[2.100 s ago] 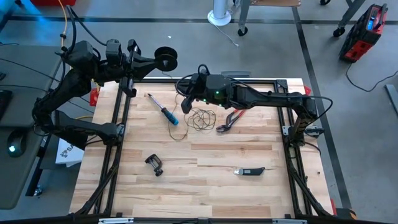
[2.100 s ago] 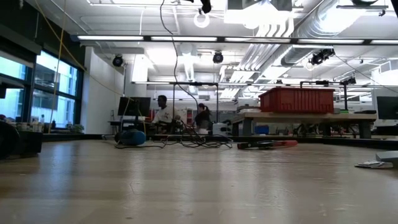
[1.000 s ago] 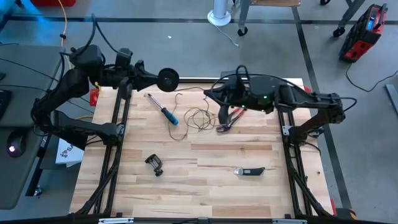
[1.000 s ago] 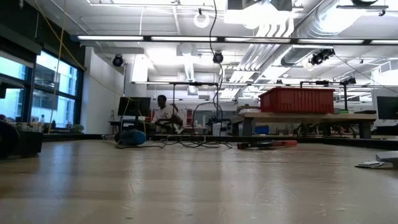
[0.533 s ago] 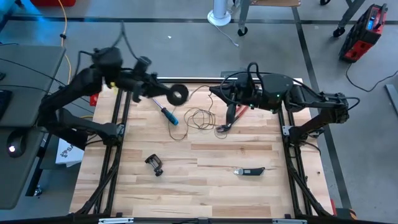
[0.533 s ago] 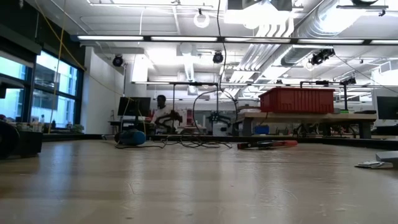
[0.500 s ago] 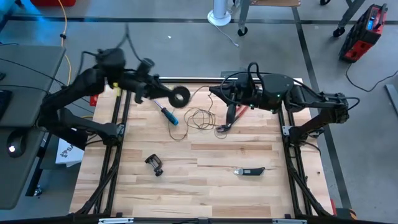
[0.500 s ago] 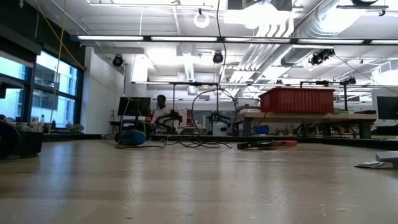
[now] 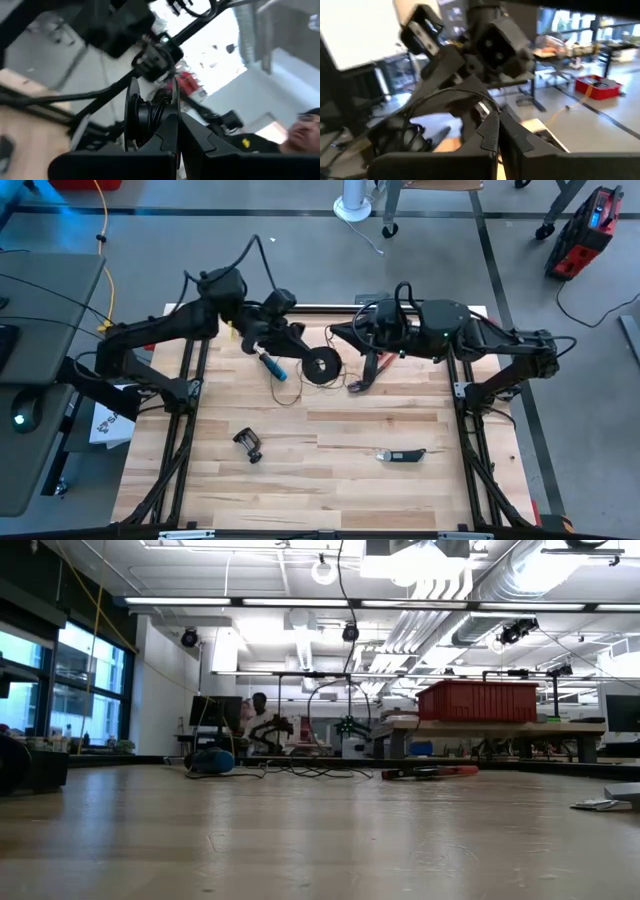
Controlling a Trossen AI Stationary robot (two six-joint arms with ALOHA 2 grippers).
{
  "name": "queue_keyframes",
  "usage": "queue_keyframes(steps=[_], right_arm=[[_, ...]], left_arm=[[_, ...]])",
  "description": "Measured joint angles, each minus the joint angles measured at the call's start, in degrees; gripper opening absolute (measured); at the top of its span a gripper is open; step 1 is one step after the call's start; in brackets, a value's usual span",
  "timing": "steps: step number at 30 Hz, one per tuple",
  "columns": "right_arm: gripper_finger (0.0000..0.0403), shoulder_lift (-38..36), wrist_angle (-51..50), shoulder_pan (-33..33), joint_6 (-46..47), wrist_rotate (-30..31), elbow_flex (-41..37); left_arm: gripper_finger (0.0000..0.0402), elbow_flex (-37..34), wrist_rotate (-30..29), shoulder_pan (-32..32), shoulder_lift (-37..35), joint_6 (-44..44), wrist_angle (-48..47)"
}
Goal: Coil cords
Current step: Coil the black wire onto the black spool
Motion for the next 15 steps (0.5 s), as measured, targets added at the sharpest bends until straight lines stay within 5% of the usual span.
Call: queue_keyframes(steps=[15], right_arm=[[0.0000,4.3,8.0,0.0,0.8,-3.4,0.0]], left_arm=[[0.0000,0.0,-0.9,0.9,4.6,-8.1,25.3]])
